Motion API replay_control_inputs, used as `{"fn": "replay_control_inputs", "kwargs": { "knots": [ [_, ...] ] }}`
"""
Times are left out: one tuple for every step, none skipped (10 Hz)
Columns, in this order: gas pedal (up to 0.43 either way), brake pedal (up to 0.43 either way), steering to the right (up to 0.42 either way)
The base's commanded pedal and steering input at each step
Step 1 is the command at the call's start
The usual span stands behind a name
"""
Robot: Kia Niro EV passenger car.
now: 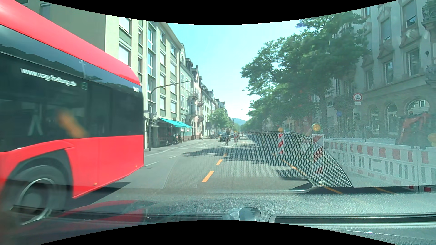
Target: Follow the waypoints while adhering to traffic rules and regulations
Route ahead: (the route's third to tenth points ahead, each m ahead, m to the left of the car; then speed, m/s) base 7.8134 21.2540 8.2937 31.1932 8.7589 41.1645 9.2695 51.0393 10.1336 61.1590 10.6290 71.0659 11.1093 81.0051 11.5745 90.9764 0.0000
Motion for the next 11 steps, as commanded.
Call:
{"fn": "replay_control_inputs", "kwargs": {
  "knots": [
    [0.000,0.140,-0.001],
    [0.000,0.140,-0.001],
    [0.000,0.140,-0.001],
    [0.000,0.140,-0.001],
    [0.000,0.140,-0.001],
    [0.000,0.140,0.000],
    [0.000,0.140,0.000],
    [0.000,0.146,-0.001],
    [0.000,0.140,-0.001],
    [0.000,0.140,0.000],
    [0.000,0.140,-0.001]
  ]
}}
